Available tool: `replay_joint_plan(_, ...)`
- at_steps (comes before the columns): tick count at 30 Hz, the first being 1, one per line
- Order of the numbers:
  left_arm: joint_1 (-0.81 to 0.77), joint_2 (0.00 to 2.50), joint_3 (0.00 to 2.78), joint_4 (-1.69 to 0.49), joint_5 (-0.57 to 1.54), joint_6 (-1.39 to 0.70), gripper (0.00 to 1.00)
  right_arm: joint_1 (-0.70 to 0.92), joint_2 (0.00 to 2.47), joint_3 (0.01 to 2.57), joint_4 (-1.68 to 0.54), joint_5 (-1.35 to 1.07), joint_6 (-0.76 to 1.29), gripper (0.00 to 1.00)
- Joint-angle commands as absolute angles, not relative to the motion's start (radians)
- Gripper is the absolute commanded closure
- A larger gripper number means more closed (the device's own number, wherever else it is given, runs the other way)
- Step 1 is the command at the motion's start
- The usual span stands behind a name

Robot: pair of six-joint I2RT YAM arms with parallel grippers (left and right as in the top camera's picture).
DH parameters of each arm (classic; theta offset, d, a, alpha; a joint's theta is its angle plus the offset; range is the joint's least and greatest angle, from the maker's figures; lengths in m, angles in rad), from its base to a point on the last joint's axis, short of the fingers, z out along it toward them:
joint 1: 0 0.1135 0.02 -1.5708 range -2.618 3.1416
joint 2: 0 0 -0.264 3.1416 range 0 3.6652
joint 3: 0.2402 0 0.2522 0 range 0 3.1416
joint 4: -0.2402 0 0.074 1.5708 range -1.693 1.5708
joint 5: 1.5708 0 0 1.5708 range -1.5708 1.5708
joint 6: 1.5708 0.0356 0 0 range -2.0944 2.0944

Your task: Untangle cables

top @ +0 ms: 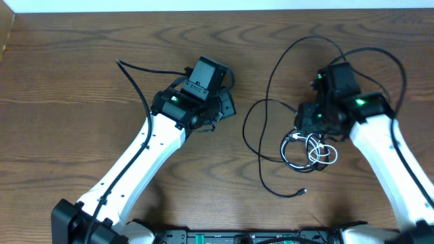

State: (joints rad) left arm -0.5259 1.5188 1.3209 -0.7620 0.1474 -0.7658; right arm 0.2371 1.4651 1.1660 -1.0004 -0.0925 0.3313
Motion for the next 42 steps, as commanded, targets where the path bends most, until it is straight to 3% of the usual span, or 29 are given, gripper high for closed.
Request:
replay_joint_plan(1, -0.495, 1.522, 1.331, -0.784, 0.111, -0.761, 0.54, 0.237, 1.533, 1.155, -1.003, -0.134, 0.226, 0.36)
replay_joint_plan(3, -0.479, 1.522, 1.331, -0.799, 0.112, -0.761, 0.53, 0.238, 1.576, 1.155, -1.007, -0.134, 0.198, 0.32)
replay_joint_plan(15, -0.450, 1.522, 1.331, -0.811, 0.112, -0.760, 0.48, 0.238, 1.822, 1.155, -0.989, -0.073, 0.178, 0.34)
replay_joint_plan(26, -0.450, 1.522, 1.331, -0.811, 0.112, -0.760, 0.48, 0.245, 1.860, 1.151, -0.973, -0.069, 0.102, 0.30)
replay_joint_plan(30, -0.450, 1.522, 1.331, -0.811, 0.112, -0.760, 0.47, 0.266, 1.860, 1.132, -0.945, -0.069, 0.103, 0.38)
replay_joint_plan(39, -0.450, 1.522, 1.331, -0.811, 0.112, -0.760, 0.47, 0.318, 1.860, 1.060, -0.829, -0.059, 0.104, 0.40)
replay_joint_plan(42, -0.450, 1.522, 1.331, -0.811, 0.112, -0.760, 0.47, 0.330, 1.860, 1.056, -0.803, -0.060, 0.104, 0.58)
